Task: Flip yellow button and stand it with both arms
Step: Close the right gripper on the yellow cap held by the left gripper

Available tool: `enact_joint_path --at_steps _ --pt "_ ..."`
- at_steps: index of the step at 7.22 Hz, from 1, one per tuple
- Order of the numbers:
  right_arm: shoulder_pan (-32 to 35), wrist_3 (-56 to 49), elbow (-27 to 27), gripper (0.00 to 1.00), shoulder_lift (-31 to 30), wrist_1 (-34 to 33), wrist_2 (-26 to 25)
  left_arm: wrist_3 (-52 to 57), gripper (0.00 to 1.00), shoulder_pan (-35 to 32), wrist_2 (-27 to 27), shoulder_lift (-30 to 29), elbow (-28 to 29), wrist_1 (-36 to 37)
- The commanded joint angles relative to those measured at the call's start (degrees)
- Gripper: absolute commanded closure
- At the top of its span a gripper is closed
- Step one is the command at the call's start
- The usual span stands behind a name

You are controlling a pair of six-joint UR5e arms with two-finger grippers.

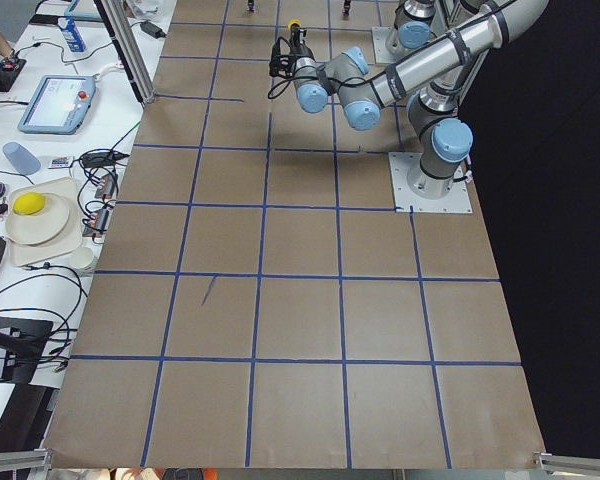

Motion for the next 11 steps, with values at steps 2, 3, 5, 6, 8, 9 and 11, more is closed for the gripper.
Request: enact_joint_path --at_steps 2,3,5,6,8,9,11 --pt "0.18 2.26 1.09 0.00 -0.03 0.17 2.07 -0.45 1.00 -3.73 -6.66 -1.12 -0.08 2.76" --pt "0.71 2.17 1.97 0.00 -0.55 -0.01 4.34 -0.45 1.00 -4.27 -7.99 -1.39 -0.08 2.76" --pt "2.29 1.74 2.07 0.00 -0.99 -0.01 4.27 -0.36 1.00 -5.23 -11.50 -2.44 0.01 2.94" --pt "4.03 2.08 1.98 0.00 -0.91 -0.18 4.53 -0.36 1.00 -6.54 -12.39 -2.62 0.09 2.94" --pt "4.14 2.52 1.98 0.00 -0.90 -1.50 4.89 -0.36 1.00 -7.35 -14.33 -3.14 0.18 2.94" --pt "4.05 2.52 1.46 0.00 -0.56 -1.68 4.71 -0.36 0.99 -7.35 -14.25 -3.15 0.10 2.85" --pt "3.26 2.61 1.36 0.01 -1.43 -2.29 3.83 -0.36 0.99 -7.61 -14.16 -2.88 -0.25 2.76"
